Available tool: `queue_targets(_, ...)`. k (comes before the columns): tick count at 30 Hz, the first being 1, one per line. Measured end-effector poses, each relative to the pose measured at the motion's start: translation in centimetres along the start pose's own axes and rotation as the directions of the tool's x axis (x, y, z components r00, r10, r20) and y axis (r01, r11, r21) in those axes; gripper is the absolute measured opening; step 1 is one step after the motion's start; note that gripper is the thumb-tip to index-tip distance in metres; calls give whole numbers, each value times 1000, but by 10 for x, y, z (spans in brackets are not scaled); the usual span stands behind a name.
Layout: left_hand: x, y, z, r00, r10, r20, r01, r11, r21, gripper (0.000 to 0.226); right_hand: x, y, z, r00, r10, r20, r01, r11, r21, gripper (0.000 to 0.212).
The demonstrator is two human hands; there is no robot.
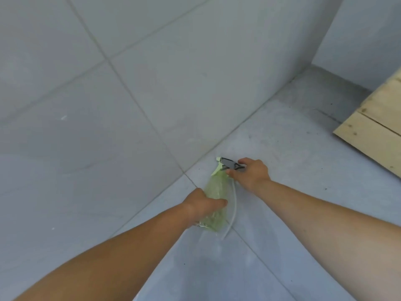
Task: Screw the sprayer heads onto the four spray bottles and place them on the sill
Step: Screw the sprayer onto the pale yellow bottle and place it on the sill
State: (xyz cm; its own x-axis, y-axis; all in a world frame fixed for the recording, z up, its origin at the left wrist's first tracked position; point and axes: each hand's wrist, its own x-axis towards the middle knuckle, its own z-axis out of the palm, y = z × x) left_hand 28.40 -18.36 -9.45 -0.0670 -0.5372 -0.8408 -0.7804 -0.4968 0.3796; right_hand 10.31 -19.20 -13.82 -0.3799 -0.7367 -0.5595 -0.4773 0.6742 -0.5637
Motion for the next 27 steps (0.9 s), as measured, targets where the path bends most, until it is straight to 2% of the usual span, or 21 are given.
queue_targets(2, -2, -9, -4, 1000, -20, 10, 20, 998, -65, 55, 0, -1, 3, 1000, -20, -23, 17, 993, -119, 70)
queue_targets(6, -7, -18, -10, 1000, -14, 20, 16, 996, -92, 55, 0, -6, 6, 999, -3, -38, -1, 994, -113, 60)
queue_targets(10, -13, -18, -11, 999, 1, 43, 5, 992, -130, 58, -6, -5, 6, 999, 51, -6, -50, 993, 108, 41)
queue_targets(14, -19, -19, -10, 996, 44, 78, -29, 983, -179, 63, -16, 3, -3, 997, 78, -14, -70, 955, 287, 42)
queue_targets(16, -27, -17, -10, 993, 73, 90, -56, 982, -179, 76, -25, 4, -14, 996, 89, 14, -88, 923, 374, 39)
queue_targets(18, -39, -13, -11, 989, 107, 102, -90, 984, -153, 76, -39, 5, -30, 996, 76, 50, -91, 889, 450, 35)
queue_targets(22, -76, -2, -17, 977, 160, 143, -144, 983, -117, 64, -73, 3, -72, 994, 16, 105, -67, 856, 512, 33)
queue_targets(27, -147, 26, -29, 943, 306, 131, -292, 949, -118, 52, -129, -11, -153, 997, -56, 49, 22, 851, 525, 21)
